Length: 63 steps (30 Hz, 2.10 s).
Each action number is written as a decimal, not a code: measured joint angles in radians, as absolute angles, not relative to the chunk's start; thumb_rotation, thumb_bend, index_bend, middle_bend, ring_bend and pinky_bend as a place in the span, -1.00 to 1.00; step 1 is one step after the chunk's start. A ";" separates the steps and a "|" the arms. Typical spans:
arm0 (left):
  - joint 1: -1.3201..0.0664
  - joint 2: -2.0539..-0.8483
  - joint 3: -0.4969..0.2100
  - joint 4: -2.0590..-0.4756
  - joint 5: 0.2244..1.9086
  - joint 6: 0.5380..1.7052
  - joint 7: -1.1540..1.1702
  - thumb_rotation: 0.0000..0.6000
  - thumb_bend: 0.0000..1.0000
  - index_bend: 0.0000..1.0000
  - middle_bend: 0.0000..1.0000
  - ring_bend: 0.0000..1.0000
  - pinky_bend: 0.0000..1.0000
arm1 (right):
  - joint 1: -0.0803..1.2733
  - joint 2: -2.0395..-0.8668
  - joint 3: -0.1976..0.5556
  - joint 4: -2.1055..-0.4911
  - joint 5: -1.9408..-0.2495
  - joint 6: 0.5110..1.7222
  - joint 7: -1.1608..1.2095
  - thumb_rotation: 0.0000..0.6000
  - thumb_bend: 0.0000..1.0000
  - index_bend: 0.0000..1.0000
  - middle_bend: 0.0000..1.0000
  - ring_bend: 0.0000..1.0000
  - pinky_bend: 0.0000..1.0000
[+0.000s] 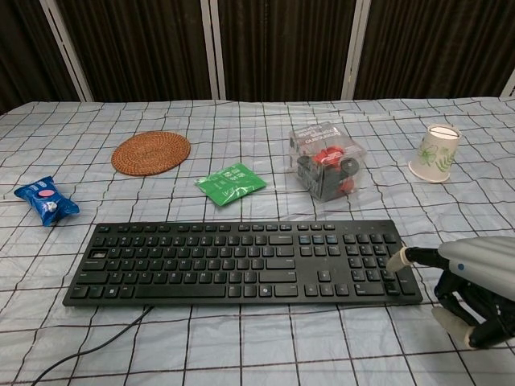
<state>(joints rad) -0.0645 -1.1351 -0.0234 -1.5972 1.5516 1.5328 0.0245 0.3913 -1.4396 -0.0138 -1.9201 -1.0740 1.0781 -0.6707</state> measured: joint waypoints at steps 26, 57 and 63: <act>-0.068 -1.135 -0.023 -1.600 1.549 1.528 0.023 1.00 -1.00 -1.00 -1.00 -1.00 -1.00 | 0.427 -1.515 -0.042 -1.901 -0.960 1.137 -0.755 1.00 0.14 -0.73 0.48 0.46 0.20; -0.065 -1.133 -0.022 -1.599 1.551 1.532 0.018 1.00 -1.00 -1.00 -1.00 -1.00 -1.00 | 0.391 -1.365 0.011 -1.951 -1.271 1.302 -0.479 1.00 -0.20 -0.84 -0.29 -0.45 -0.14; -0.066 -1.136 -0.020 -1.600 1.555 1.532 0.030 1.00 -1.00 -1.00 -1.00 -1.00 -1.00 | 0.337 -1.230 -0.043 -1.941 -1.388 1.334 -0.389 1.00 -0.50 -0.96 -0.90 -0.99 -0.66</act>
